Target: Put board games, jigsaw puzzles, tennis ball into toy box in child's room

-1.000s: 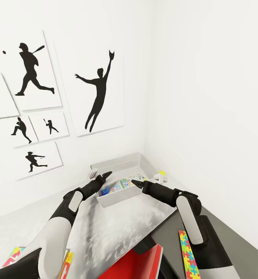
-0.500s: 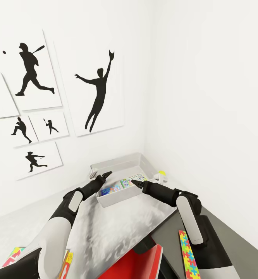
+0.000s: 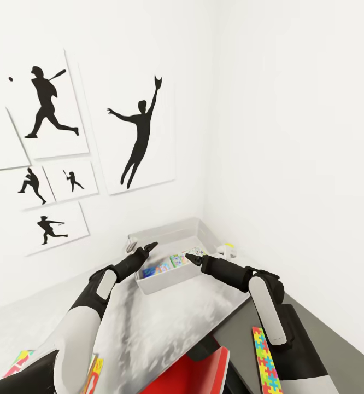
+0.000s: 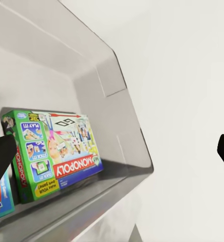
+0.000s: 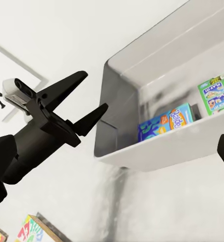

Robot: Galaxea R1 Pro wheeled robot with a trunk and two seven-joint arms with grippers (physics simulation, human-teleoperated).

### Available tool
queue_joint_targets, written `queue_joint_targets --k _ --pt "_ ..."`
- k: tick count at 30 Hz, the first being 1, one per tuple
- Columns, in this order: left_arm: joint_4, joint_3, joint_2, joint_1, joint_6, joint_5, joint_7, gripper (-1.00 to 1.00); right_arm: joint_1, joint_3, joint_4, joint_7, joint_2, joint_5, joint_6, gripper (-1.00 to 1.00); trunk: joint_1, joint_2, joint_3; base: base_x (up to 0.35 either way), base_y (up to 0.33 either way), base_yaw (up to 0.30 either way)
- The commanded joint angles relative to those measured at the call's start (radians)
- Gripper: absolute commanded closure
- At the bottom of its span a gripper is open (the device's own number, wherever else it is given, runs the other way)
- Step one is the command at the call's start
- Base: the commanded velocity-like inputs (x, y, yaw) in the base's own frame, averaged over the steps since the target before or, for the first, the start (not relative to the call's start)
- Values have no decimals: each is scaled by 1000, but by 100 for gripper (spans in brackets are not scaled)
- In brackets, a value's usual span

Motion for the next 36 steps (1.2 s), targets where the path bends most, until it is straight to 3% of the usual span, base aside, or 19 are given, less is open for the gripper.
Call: queue_joint_targets --k 1,21,36 --pt "0 7 -1 -1 8 3 -3 -100 -1 -1 0 8 1 8 4 -100 0 -2 -1 0 0 0" --pt "0 6 -1 -1 8 3 -3 -100 -1 -1 -1 6 0 8 3 -100 0 -2 11 -10 0 0" --pt "0 6 -1 -1 8 3 -16 -100 -1 -1 -1 6 -1 8 3 -100 0 -2 35 -198 0 0"
